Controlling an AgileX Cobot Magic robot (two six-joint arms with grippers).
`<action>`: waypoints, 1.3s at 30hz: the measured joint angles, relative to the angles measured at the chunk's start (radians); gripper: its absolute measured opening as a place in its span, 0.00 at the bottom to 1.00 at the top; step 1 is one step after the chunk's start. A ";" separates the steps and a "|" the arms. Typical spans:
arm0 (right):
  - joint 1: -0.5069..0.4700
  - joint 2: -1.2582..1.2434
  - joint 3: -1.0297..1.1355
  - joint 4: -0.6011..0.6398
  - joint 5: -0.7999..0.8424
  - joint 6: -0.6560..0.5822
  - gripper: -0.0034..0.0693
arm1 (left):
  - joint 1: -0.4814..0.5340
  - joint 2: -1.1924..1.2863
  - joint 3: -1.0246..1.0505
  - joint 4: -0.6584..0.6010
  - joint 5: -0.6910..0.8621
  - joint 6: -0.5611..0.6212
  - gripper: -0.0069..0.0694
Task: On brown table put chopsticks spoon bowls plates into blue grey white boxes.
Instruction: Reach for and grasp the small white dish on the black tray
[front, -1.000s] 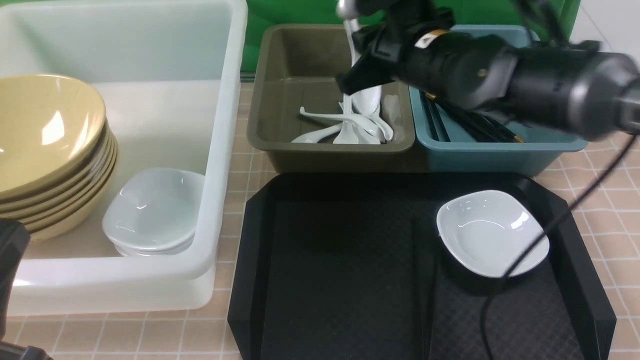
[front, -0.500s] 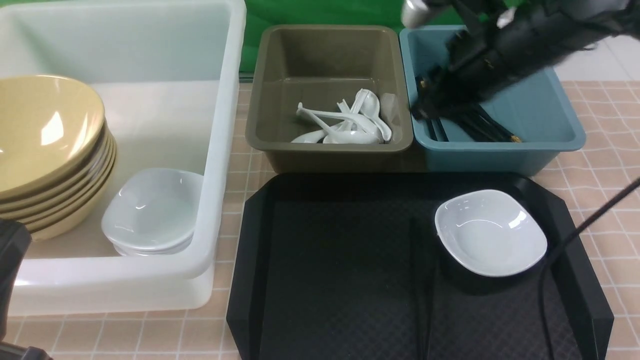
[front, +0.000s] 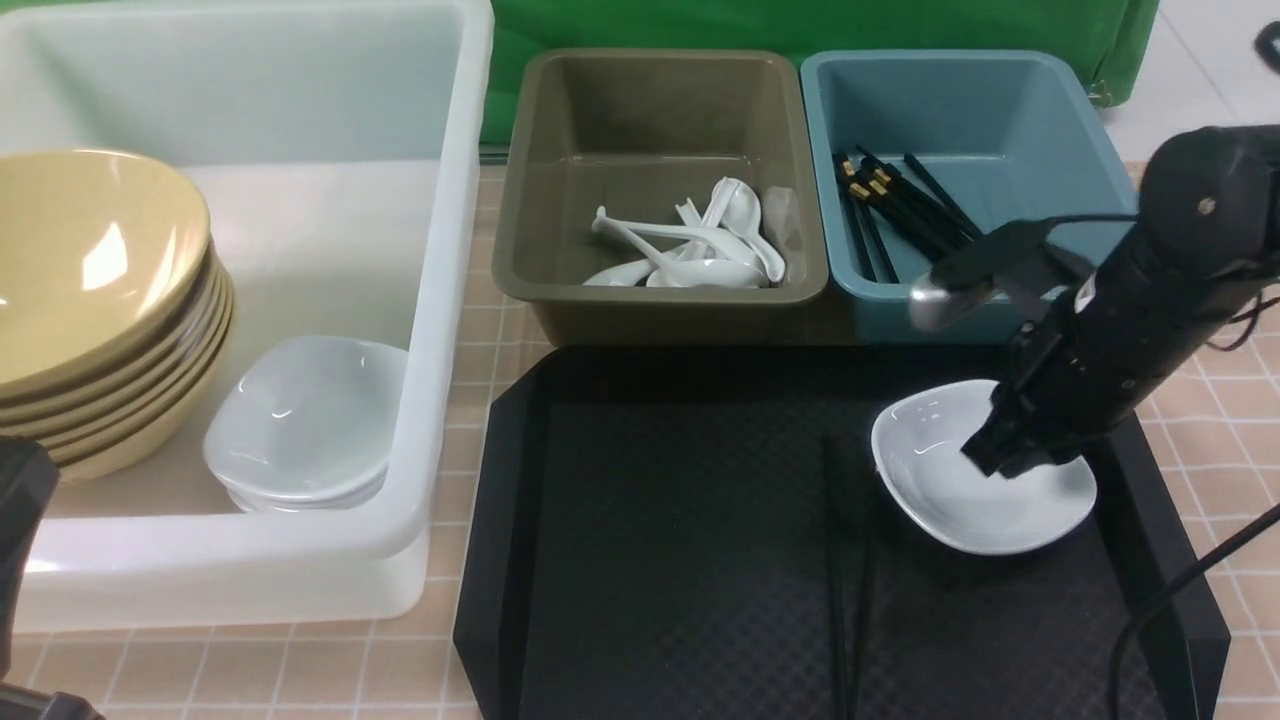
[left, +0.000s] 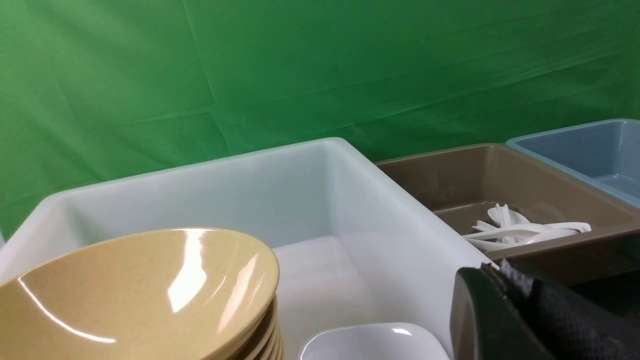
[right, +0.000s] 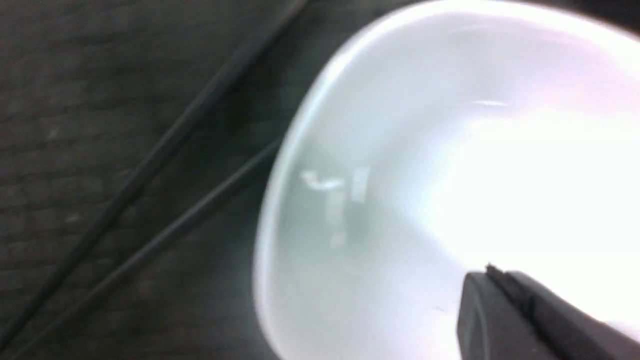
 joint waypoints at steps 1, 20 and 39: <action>-0.014 -0.010 0.000 0.000 -0.006 0.006 0.12 | 0.000 0.000 0.000 0.000 0.000 0.000 0.08; -0.090 0.134 0.000 0.017 -0.087 0.018 0.54 | 0.000 -0.002 0.000 0.004 -0.019 0.000 0.08; 0.006 -0.205 -0.200 0.361 0.071 -0.149 0.15 | 0.100 -0.140 0.000 0.052 -0.051 -0.001 0.08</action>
